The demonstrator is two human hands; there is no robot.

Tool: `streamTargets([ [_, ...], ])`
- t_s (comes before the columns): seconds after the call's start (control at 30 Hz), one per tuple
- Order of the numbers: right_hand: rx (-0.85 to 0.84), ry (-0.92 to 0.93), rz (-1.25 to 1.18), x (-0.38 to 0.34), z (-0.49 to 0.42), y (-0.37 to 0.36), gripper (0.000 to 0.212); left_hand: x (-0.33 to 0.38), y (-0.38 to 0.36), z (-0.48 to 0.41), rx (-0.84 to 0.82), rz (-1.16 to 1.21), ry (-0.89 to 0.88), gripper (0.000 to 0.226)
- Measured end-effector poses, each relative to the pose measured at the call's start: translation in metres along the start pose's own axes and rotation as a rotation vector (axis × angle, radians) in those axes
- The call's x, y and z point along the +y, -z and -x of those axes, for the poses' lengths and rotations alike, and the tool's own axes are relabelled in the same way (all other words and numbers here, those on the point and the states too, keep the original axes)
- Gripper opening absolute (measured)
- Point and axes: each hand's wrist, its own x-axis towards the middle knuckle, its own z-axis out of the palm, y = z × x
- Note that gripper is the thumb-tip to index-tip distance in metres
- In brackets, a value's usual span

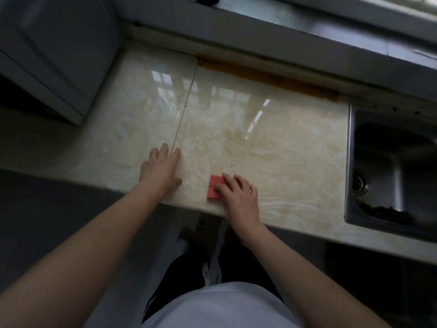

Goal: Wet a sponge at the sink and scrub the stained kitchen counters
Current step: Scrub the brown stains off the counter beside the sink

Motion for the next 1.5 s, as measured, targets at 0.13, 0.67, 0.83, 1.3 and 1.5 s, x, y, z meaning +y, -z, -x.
streamTargets([
  [0.13,0.064,-0.083,-0.023,0.0,-0.033,0.003,0.048,-0.006,0.004,-0.009,-0.109,-0.09,-0.084,0.103],
  [0.67,0.11,-0.192,-0.09,0.044,-0.225,0.045,0.04,0.01,0.022,-0.023,-0.148,-0.183,-0.013,0.149],
  [0.83,0.157,-0.199,-0.123,0.056,-0.278,0.055,0.036,0.019,0.021,-0.031,-0.151,-0.223,0.036,0.148],
  [1.3,0.16,-0.113,-0.145,0.036,-0.247,0.045,0.031,0.024,0.026,-0.026,-0.145,-0.148,0.078,0.144],
  [1.5,0.084,0.028,-0.122,-0.005,-0.179,0.022,0.033,0.023,0.022,-0.019,-0.068,-0.054,0.1,0.141],
])
